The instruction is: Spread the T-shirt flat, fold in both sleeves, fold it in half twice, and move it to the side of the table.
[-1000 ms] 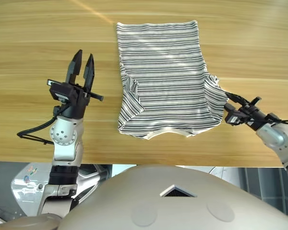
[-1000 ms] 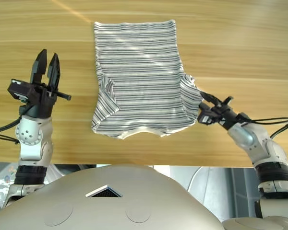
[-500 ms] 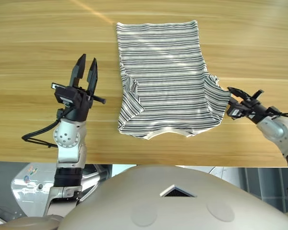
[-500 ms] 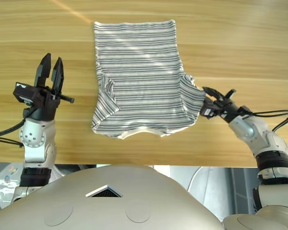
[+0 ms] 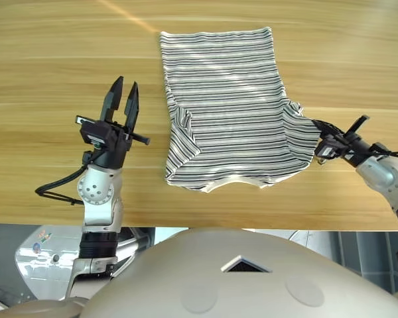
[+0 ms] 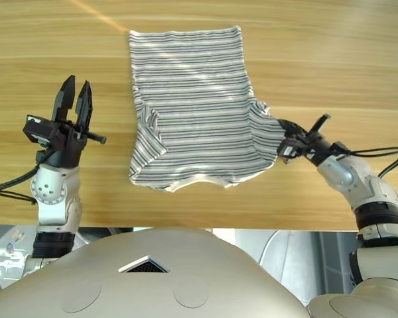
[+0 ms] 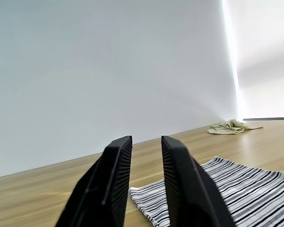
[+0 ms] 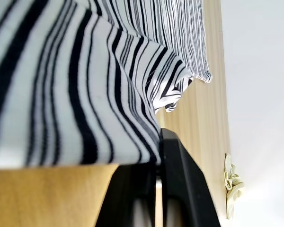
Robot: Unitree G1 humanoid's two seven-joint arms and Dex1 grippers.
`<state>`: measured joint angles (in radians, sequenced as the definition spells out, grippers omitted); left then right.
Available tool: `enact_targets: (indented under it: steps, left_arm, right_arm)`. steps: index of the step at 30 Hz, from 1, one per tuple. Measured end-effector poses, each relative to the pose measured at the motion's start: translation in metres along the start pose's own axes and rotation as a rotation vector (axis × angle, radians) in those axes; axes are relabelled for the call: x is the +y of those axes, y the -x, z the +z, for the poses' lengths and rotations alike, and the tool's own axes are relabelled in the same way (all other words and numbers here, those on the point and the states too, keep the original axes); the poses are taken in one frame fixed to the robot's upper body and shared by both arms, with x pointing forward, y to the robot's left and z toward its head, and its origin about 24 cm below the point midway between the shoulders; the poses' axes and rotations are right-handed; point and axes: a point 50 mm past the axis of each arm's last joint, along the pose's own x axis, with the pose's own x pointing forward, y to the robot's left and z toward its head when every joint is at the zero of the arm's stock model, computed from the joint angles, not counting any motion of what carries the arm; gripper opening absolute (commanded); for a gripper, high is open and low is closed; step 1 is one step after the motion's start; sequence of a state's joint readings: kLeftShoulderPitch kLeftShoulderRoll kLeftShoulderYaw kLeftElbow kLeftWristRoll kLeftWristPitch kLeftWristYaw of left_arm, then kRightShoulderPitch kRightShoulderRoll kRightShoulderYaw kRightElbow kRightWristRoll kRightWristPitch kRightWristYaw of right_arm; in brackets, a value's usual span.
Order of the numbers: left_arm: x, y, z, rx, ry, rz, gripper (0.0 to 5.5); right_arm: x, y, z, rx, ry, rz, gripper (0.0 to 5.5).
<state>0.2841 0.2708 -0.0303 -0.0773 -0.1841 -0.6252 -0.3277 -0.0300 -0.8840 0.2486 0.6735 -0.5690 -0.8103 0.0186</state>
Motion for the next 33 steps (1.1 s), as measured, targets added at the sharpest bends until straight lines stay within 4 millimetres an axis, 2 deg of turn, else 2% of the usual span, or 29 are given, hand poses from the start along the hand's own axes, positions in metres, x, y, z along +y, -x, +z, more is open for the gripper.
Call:
enact_targets:
  steps: [6,7,10,12,16,24,29,33]
  left_arm:
    - [-0.003,0.001,-0.004,0.014,0.012,-0.012,1.17]
    - [-0.003,0.002,-0.005,0.018,0.013,-0.018,1.17]
    - [-0.003,0.003,-0.007,0.027,0.013,-0.028,1.17]
    - [-0.003,0.004,-0.008,0.032,0.013,-0.026,1.17]
    - [-0.003,0.005,-0.011,0.043,0.017,-0.022,1.17]
    - [-0.006,0.005,-0.013,0.047,0.034,-0.014,1.17]
    - [-0.011,0.004,-0.014,0.046,0.047,-0.022,1.17]
    - [-0.014,0.005,-0.017,0.063,0.045,-0.051,1.17]
  right_arm:
    - [-0.001,-0.002,0.004,-0.022,0.015,-0.020,0.01]
    - [0.001,-0.002,0.011,-0.055,0.009,-0.020,0.01]
    - [0.015,-0.002,0.047,-0.228,-0.063,-0.011,0.01]
    - [0.016,-0.002,0.056,-0.265,-0.077,0.003,0.01]
    - [0.015,-0.009,0.062,-0.285,-0.076,0.026,0.01]
    - [0.013,-0.035,0.078,-0.347,-0.055,0.035,0.01]
    - [0.012,-0.044,0.083,-0.369,-0.025,0.077,0.98]
    - [0.004,-0.036,0.076,-0.360,-0.046,0.073,1.63]
